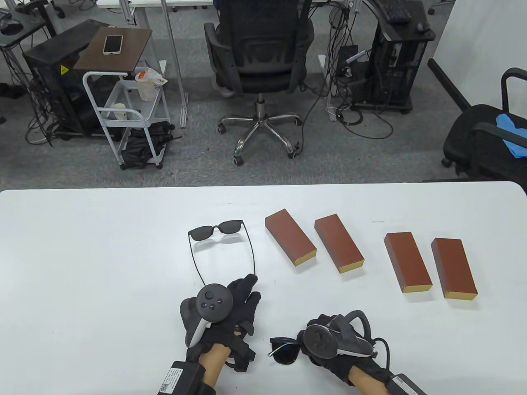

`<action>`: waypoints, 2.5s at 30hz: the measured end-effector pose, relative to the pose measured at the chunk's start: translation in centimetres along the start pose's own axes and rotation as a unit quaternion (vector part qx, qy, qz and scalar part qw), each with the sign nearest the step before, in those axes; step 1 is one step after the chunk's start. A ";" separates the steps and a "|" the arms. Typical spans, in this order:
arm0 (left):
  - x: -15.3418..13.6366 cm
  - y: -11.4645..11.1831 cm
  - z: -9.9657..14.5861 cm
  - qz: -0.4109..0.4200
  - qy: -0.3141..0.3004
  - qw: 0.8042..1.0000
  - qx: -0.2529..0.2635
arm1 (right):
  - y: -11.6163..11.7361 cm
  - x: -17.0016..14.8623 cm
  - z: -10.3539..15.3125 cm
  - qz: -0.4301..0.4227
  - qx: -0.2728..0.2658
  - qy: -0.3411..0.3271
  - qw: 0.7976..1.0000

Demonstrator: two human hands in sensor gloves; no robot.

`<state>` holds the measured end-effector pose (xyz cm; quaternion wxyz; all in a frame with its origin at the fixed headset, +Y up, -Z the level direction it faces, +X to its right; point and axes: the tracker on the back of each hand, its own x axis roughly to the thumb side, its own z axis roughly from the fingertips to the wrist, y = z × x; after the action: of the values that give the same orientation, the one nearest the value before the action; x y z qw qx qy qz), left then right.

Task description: Slide to open storage boxes and store sunglasses

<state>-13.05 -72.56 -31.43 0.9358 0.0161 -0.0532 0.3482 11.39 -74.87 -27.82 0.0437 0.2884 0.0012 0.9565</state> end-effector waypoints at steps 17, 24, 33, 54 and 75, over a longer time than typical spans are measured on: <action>1.0 0.3 0.3 -0.080 -0.047 0.996 -0.006 | -4.9 -11.4 2.2 0.052 -0.103 0.245 0.963; 1.1 1.4 0.5 -0.129 -0.076 0.988 0.027 | -5.4 -16.3 0.9 0.184 -0.004 0.362 0.914; 0.2 1.9 0.3 -0.163 -0.058 0.984 0.033 | -4.0 -21.6 0.4 0.141 0.035 0.497 0.856; -0.6 2.0 0.1 -0.173 -0.039 0.983 0.043 | -2.1 -24.3 0.0 0.055 0.033 0.533 0.844; 0.9 1.8 0.3 -0.160 -0.096 0.982 0.034 | -6.6 -22.8 3.0 -0.076 -0.053 0.428 0.899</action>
<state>-13.62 -70.65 -31.05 0.9690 0.0890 -0.1274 0.1920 32.51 -70.29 -38.09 0.1268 -0.1525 -0.0088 0.9801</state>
